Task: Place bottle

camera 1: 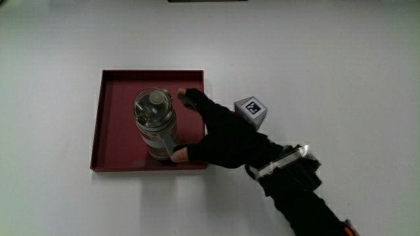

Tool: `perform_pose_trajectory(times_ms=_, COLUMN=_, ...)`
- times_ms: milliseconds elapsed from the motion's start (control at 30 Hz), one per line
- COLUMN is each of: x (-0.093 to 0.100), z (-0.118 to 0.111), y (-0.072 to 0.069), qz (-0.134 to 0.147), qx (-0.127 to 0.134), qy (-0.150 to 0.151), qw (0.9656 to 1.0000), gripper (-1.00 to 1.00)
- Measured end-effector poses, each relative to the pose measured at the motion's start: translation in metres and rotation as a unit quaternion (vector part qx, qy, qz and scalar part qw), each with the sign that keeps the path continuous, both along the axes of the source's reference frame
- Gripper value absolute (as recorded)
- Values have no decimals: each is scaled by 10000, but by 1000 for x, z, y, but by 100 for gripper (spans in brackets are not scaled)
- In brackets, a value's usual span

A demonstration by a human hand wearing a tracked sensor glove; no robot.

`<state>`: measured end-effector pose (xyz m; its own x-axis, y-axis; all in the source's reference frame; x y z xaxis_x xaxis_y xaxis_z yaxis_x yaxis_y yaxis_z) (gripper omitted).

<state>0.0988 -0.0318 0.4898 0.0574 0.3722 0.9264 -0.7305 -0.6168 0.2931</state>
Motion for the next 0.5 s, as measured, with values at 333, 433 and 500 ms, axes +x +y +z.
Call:
perform_pose_trajectory(times_ms=333, x=40, z=-43, y=-12, qz=-146, qx=644, qy=593, qw=9961, gripper=-100)
perform_pose_trajectory(times_ms=433, x=47, z=-53, y=-15, qz=-137, qx=1061, qy=763, qw=9913, gripper=-100)
perform_pose_trajectory(times_ms=500, x=49, z=-57, y=-16, qz=-138, qx=1086, qy=745, qw=9912, gripper=-100)
